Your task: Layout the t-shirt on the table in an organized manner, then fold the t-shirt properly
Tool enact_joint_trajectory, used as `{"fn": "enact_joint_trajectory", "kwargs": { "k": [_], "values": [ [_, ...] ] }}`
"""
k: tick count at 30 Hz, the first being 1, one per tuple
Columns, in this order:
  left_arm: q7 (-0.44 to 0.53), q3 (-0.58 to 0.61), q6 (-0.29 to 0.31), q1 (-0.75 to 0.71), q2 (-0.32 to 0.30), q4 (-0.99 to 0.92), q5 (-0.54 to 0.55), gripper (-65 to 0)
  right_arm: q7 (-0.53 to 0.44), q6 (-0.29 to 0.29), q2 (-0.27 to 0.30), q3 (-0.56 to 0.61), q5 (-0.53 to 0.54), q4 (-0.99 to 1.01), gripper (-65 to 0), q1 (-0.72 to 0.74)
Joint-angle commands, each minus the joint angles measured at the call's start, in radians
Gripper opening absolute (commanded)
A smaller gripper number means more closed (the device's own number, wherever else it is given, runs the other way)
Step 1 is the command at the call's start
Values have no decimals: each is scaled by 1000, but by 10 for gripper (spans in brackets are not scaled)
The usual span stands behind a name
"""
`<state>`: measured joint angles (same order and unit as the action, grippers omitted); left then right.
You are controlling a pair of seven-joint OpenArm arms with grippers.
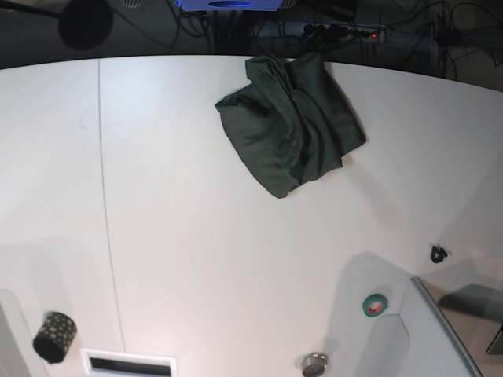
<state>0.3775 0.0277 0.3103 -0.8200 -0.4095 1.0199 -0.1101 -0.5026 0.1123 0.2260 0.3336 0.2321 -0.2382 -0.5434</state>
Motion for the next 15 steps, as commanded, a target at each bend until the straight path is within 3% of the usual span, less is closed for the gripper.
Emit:
{"fn": "enact_joint_trajectory", "kwargs": {
  "k": [1,5,8,15],
  "values": [
    [18,-2,-1,-32,-12,40,6,-650,-21,8,20,-3,5,-5,-648,-42],
    [7,-22,-1,-78,-12,184,8,-650,-63,8,26,-3,5,-22,-648,-62],
    [5,-124,-1,-88,-2,247,8,-650,-101,8,48,-3,5,-72,-648,-71],
    [5,-294,2,-94,42,392,8,-650,-350,8,126,-3,5,-186,-648,-125]
  ]
}}
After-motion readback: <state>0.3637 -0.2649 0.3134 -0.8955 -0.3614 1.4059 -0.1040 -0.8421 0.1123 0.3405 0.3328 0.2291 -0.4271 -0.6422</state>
